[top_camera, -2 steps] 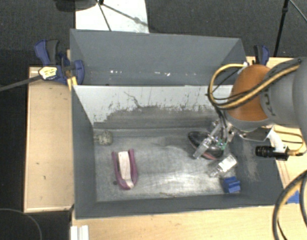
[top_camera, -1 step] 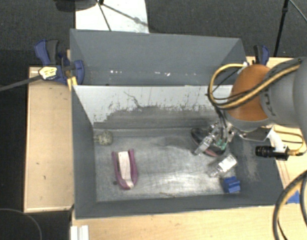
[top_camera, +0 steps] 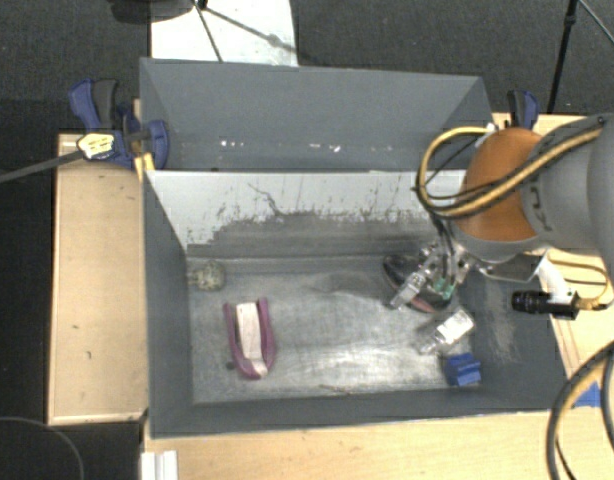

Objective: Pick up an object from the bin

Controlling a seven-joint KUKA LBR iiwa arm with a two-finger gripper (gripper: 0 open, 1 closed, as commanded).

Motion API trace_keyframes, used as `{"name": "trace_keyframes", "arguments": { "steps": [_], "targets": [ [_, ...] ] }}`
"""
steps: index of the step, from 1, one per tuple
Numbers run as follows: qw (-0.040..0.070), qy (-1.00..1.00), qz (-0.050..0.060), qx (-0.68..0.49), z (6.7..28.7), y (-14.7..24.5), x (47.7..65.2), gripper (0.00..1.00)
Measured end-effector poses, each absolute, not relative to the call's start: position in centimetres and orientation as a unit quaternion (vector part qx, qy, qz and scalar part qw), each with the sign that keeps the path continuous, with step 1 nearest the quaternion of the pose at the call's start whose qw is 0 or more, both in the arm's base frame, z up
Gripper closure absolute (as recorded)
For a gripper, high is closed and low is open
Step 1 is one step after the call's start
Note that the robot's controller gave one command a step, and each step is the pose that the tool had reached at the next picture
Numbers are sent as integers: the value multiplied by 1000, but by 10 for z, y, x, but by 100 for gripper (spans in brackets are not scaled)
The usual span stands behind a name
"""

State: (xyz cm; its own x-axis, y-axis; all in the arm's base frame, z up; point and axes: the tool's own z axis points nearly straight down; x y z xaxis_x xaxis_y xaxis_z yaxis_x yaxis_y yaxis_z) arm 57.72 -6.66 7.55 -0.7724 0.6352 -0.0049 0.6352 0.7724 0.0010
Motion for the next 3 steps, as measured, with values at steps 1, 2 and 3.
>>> {"name": "trace_keyframes", "arguments": {
  "steps": [1,2,3],
  "targets": [
    [3,942,0,335,99,-67,578,100],
    [3,943,0,334,102,-67,579,100],
    [3,944,1,330,167,-67,580,100]
  ]
}}
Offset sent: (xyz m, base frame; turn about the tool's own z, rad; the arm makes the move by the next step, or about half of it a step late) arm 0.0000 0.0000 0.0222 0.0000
